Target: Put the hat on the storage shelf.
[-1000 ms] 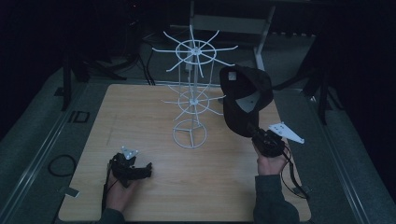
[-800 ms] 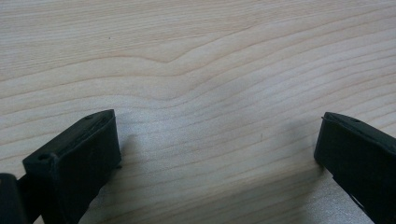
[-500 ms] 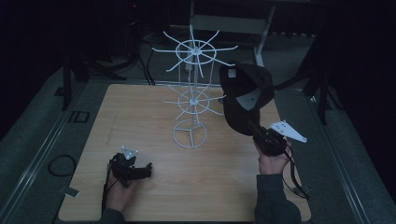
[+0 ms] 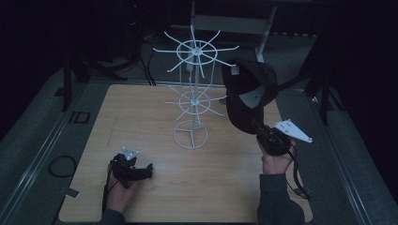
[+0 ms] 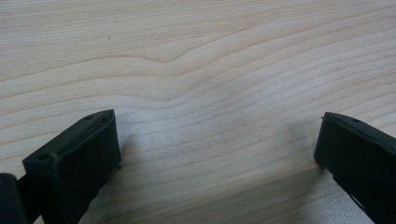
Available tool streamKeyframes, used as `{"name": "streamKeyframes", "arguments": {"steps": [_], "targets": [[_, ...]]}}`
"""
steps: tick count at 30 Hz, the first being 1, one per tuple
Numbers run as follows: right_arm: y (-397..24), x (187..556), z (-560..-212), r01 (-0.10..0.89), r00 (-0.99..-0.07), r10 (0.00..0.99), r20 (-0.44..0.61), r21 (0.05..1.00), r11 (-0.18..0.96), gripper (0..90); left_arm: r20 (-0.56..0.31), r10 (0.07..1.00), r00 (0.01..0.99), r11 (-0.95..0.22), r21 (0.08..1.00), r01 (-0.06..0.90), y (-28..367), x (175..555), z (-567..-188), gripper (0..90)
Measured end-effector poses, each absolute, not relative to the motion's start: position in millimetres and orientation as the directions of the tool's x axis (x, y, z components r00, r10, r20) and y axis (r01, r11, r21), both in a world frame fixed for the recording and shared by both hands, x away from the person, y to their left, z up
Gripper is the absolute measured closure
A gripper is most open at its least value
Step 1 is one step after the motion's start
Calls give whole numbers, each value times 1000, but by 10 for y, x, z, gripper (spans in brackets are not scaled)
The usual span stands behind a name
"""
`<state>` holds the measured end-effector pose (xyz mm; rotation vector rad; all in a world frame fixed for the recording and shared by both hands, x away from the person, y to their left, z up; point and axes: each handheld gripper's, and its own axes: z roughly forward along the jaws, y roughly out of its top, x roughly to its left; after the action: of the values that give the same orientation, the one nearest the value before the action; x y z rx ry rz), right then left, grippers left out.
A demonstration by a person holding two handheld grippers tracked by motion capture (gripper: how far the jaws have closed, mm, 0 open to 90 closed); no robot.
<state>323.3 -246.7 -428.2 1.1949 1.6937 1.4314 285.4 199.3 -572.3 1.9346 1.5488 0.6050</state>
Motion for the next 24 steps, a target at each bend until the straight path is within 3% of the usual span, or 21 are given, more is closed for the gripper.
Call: {"name": "streamKeyframes", "arguments": {"steps": [24], "targets": [[-2459, 3176, -4105, 201, -415, 907, 72, 979, 14, 856, -12, 975, 220, -152, 687, 710, 1991, 2854, -5724, 2]]}}
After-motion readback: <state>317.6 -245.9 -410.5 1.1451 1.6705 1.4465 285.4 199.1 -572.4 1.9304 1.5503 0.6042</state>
